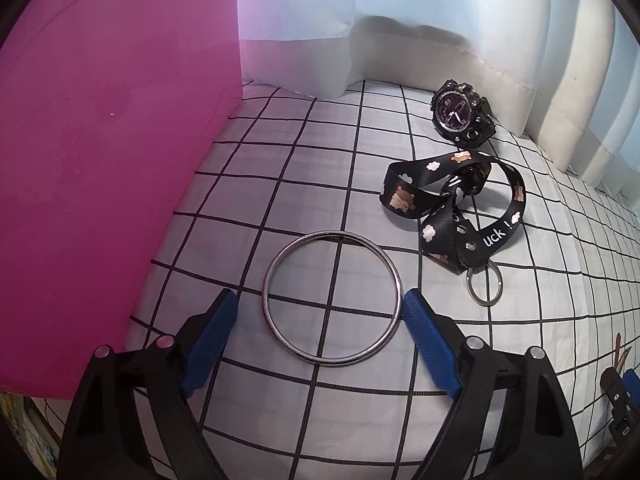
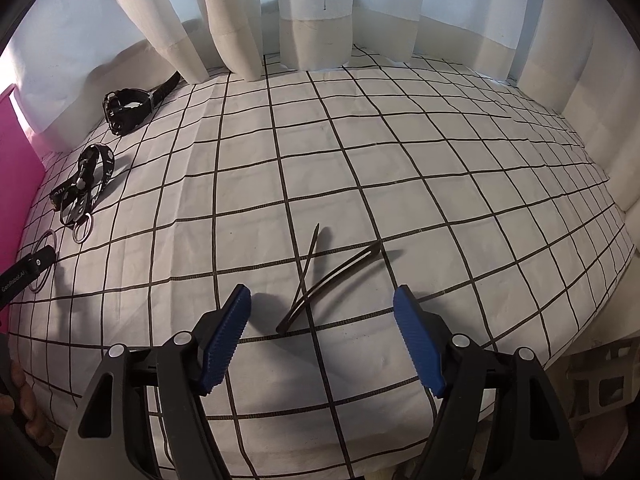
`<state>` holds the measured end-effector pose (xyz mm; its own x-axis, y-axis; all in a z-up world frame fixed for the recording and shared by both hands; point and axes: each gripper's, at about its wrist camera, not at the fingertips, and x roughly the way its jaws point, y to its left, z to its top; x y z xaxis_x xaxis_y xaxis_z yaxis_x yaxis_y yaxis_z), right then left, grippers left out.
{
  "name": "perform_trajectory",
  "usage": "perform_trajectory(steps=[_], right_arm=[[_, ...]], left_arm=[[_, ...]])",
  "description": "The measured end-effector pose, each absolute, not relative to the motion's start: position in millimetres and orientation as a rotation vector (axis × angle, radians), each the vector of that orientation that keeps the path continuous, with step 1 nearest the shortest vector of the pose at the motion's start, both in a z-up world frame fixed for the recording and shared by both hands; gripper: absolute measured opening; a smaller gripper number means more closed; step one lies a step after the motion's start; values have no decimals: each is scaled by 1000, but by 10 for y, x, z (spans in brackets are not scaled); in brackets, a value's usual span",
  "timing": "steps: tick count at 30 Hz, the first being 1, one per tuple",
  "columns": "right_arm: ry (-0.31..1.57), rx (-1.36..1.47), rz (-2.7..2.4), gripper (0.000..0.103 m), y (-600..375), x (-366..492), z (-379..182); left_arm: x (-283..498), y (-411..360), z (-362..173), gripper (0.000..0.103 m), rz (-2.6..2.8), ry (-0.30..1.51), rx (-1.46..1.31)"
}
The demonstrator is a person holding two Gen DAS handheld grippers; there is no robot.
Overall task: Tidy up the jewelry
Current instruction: 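Grasp the large silver ring with the left tool while the right tool grasps the dark hairpin, then lift the silver ring and hairpin and carry both over the pink tub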
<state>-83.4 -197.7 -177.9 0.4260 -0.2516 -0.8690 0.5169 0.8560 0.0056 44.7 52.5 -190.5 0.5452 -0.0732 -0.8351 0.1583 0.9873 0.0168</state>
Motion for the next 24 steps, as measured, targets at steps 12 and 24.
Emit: perform_trajectory(steps=[12, 24], right_arm=[[1003, 254, -410, 10, -1917, -798, -1732], [978, 257, -356, 10, -1939, -834, -1625]], left_arm=[[413, 534, -1867, 68, -155, 990, 71], [296, 474, -1718, 68, -166, 954, 77]])
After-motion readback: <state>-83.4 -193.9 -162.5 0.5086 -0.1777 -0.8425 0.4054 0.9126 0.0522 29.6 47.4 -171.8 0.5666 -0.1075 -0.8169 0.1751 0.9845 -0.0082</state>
